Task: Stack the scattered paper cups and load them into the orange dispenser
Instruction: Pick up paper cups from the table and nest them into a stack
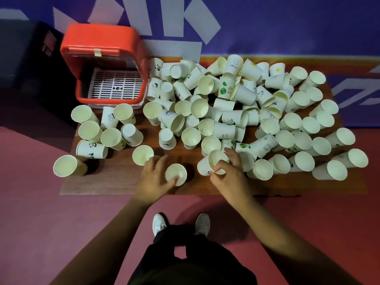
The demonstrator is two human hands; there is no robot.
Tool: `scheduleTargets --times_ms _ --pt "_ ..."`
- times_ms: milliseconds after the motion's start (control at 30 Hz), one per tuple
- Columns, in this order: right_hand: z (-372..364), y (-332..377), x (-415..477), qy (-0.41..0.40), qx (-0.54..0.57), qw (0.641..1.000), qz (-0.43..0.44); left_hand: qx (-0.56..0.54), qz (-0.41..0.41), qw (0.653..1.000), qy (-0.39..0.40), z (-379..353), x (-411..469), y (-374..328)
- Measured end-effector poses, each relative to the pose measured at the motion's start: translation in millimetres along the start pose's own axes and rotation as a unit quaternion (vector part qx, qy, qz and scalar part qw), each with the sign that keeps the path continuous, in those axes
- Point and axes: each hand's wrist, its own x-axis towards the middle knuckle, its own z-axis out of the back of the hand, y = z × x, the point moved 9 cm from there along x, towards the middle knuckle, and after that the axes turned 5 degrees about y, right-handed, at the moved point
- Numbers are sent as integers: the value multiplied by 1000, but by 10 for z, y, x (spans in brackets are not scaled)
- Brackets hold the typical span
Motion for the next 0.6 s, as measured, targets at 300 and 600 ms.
scheduleTargets --times_ms 300,600 --pt "-483 573 138 93 45 994 36 18 137 986 -97 530 295 775" --pt "-1077 447 96 167 -65 983 37 -8 124 992 -19 308 484 911"
